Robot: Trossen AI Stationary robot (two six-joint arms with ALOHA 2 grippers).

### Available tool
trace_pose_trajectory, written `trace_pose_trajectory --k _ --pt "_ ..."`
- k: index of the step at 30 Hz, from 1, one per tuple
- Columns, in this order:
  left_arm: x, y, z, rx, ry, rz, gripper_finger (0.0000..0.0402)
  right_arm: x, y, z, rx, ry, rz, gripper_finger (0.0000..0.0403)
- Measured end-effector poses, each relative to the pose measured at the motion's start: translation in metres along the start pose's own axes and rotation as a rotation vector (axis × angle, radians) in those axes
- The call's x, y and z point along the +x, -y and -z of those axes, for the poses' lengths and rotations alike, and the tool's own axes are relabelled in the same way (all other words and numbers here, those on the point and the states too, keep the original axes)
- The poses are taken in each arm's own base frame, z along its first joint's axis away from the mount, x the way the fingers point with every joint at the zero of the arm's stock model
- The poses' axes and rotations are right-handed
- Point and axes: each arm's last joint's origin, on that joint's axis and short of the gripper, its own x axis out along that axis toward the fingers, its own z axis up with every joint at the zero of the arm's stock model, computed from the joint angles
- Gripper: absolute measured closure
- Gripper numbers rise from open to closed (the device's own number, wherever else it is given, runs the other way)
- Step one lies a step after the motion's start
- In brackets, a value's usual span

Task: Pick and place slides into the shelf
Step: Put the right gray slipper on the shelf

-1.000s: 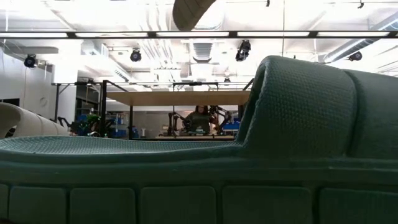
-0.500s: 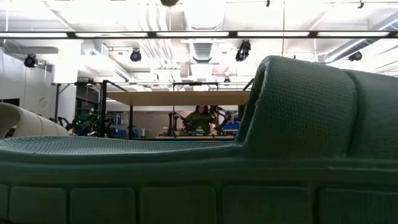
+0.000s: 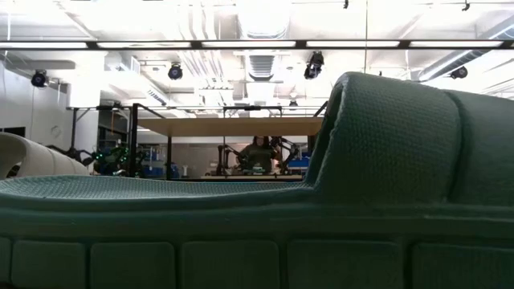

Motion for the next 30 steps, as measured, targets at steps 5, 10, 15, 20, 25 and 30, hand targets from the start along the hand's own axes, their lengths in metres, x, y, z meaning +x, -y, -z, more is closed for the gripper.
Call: trace_pose_trajectory --k 5,10,15,20,25,30 --pt "-0.006 -0.002 -0.001 0.002 0.018 -0.005 0.0402 -0.014 0.007 0.011 0.05 0.084 -0.087 0.039" --pt "-0.008 -0.002 -0.002 0.0 0.025 -0.003 0.0402 -0.031 0.015 0.022 0.092 0.172 -0.214 0.039" --pt "-0.007 -0.002 -0.002 0.0 0.023 -0.004 0.0402 -0.041 0.019 0.037 0.073 0.153 -0.295 0.039" --pt "-0.007 -0.002 -0.002 -0.004 0.031 -0.003 0.0402 -0.043 0.019 0.046 0.042 0.111 -0.342 0.0392" --pt "-0.011 -0.001 -0.007 -0.021 0.082 0.015 0.0402 -0.042 0.017 0.048 0.008 0.101 -0.375 0.0393" --pt "-0.011 -0.001 -0.009 -0.029 0.102 0.023 0.0402 -0.043 0.017 0.05 0.006 0.097 -0.401 0.0393"
